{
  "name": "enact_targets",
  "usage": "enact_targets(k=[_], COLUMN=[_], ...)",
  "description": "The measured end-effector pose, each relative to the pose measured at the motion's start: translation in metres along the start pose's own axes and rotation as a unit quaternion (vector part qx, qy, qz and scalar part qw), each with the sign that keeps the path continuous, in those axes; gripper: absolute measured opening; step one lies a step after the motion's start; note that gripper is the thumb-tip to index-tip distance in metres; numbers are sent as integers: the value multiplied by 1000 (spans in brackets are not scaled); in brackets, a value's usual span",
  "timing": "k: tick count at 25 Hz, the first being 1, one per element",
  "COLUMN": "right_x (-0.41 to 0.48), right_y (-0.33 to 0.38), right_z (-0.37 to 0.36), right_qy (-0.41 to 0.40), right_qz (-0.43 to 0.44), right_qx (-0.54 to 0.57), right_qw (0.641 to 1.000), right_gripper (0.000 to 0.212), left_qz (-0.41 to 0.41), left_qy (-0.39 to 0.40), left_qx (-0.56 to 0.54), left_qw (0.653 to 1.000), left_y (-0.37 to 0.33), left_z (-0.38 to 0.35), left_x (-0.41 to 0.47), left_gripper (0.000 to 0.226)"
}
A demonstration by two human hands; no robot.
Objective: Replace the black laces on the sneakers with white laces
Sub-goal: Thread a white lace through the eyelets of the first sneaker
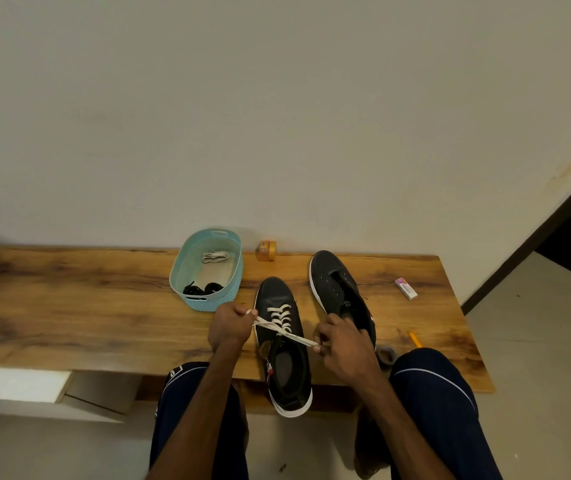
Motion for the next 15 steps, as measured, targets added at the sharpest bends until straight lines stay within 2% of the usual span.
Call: enact_targets(k=[5, 8, 10, 12, 13, 15], right_x=[-3, -3, -2, -1, -1, -2], right_y=[-7, -5, 8, 22, 24, 16], right_z=[-2, 4, 7, 4, 3, -3], right_qy=[-4, -47, -71, -76, -86, -71], right_qz=[-40, -15, 16, 19, 1, -63], right_qx=[41, 108, 118, 94, 93, 115], right_qw=[998, 993, 990, 992, 992, 989], right_gripper=[10, 20, 17, 16, 15, 19], left_qz=[-79, -21, -20, -53, -74, -96], left_qy=[16, 16, 18, 49, 81, 168], left_qx=[-15, -126, -89, -7, 31, 95], left_qw=[997, 992, 996, 997, 994, 976], left_y=[-8, -2, 1, 3, 4, 14], left_z=[3, 12, 15, 10, 5, -10], left_x=[0, -2, -13, -31, -42, -64], left_gripper=[21, 35, 33, 26, 27, 41])
Point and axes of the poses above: each hand's wrist, its own x-axis towards the middle knuckle, its own z-axis out of the back of the hand, y = z × x, the point moved 5 cm from there along x, towards the middle knuckle
